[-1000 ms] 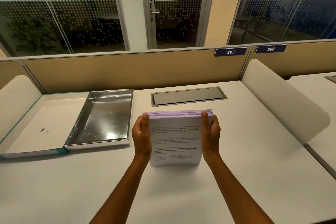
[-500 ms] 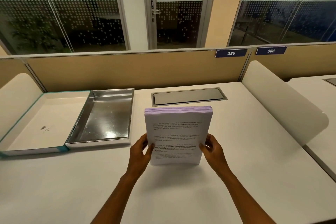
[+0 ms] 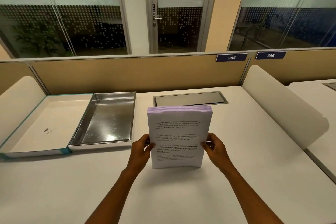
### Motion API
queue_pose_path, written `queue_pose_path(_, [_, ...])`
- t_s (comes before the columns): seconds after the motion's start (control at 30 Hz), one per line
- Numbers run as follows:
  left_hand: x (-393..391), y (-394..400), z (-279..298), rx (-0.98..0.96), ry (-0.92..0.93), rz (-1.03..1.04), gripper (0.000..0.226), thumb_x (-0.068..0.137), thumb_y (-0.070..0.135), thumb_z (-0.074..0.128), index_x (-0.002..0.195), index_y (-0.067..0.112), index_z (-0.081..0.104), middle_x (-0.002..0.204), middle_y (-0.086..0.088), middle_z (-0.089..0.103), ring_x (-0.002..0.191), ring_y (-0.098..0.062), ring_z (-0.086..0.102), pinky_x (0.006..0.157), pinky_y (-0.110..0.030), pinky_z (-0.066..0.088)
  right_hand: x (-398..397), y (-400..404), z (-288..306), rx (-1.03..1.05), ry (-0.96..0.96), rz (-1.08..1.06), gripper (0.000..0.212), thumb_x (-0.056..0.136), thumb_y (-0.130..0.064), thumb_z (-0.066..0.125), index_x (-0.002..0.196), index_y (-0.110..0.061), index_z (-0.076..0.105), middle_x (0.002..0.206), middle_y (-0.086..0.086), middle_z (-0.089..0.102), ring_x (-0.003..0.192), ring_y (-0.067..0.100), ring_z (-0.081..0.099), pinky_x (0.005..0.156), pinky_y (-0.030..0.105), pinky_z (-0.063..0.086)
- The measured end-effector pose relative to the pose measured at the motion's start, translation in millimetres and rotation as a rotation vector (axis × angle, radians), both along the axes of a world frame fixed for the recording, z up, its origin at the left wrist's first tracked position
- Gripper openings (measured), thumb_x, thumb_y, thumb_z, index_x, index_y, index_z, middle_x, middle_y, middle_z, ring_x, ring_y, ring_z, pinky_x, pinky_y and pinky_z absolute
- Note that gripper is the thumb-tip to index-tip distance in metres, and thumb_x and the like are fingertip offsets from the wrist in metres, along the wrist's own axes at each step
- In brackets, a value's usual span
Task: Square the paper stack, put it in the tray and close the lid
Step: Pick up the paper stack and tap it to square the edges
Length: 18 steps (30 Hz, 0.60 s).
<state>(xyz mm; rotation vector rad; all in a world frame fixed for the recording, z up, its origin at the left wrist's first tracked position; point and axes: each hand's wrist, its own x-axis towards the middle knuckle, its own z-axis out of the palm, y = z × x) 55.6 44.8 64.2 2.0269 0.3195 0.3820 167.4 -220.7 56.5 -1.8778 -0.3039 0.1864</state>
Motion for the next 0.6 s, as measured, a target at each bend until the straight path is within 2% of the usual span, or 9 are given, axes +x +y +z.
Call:
queue_pose_path(0.1, [5, 7, 4, 0.027, 0.011, 0.010, 0.028, 0.088, 0.001, 0.061, 0.112, 0.016, 0.060, 0.096, 0.022, 0.062, 0.087, 0.001, 0.063, 0.075, -0.007, 0.052, 7, 5, 8, -0.031, -0.006, 0.031, 0.021, 0.092, -0.012, 0.061, 0.109, -0.024, 0.055, 0.104, -0.009, 0.066, 0.094, 0.014, 0.067, 0.070, 0.018, 0.058])
queue_pose_path(0.17, [8, 13, 10, 0.026, 0.012, 0.023, 0.029, 0.087, 0.002, 0.063, 0.115, 0.008, 0.062, 0.097, 0.014, 0.064, 0.083, -0.001, 0.064, 0.071, -0.004, 0.051, 12, 9, 15, -0.054, -0.001, 0.061, 0.022, 0.092, -0.014, 0.061, 0.111, -0.023, 0.055, 0.102, -0.011, 0.066, 0.092, 0.014, 0.067, 0.067, 0.018, 0.057])
queue_pose_path(0.3, [13, 33, 21, -0.026, 0.021, 0.040, 0.033, 0.084, 0.005, 0.069, 0.116, 0.002, 0.063, 0.104, 0.000, 0.067, 0.083, -0.007, 0.066, 0.069, -0.006, 0.051, 23, 21, 28, -0.039, 0.047, 0.128, 0.026, 0.093, -0.014, 0.059, 0.119, -0.017, 0.054, 0.106, 0.001, 0.067, 0.095, 0.022, 0.068, 0.078, 0.030, 0.061])
queue_pose_path(0.37, [13, 46, 22, -0.099, 0.042, 0.055, 0.034, 0.083, 0.006, 0.070, 0.117, 0.003, 0.064, 0.106, -0.003, 0.071, 0.079, -0.003, 0.070, 0.071, -0.012, 0.056, 24, 30, 32, -0.011, 0.102, 0.161, 0.029, 0.094, -0.015, 0.058, 0.122, -0.013, 0.054, 0.109, 0.008, 0.066, 0.096, 0.024, 0.069, 0.078, 0.033, 0.061])
queue_pose_path(0.47, [8, 62, 17, -0.242, 0.120, 0.073, 0.031, 0.085, 0.010, 0.069, 0.115, 0.004, 0.063, 0.107, -0.009, 0.073, 0.088, -0.017, 0.073, 0.076, -0.028, 0.061, 22, 45, 34, 0.029, 0.184, 0.194, 0.030, 0.094, -0.017, 0.058, 0.123, -0.012, 0.056, 0.110, 0.013, 0.067, 0.096, 0.023, 0.070, 0.069, 0.026, 0.060])
queue_pose_path(0.6, [-2, 82, 6, -0.375, 0.198, 0.095, 0.029, 0.086, 0.010, 0.068, 0.113, 0.000, 0.064, 0.105, -0.013, 0.074, 0.086, -0.021, 0.074, 0.080, -0.041, 0.061, 22, 71, 30, 0.021, 0.291, 0.233, 0.030, 0.094, -0.020, 0.059, 0.123, -0.011, 0.059, 0.112, 0.014, 0.068, 0.098, 0.024, 0.070, 0.066, 0.025, 0.059])
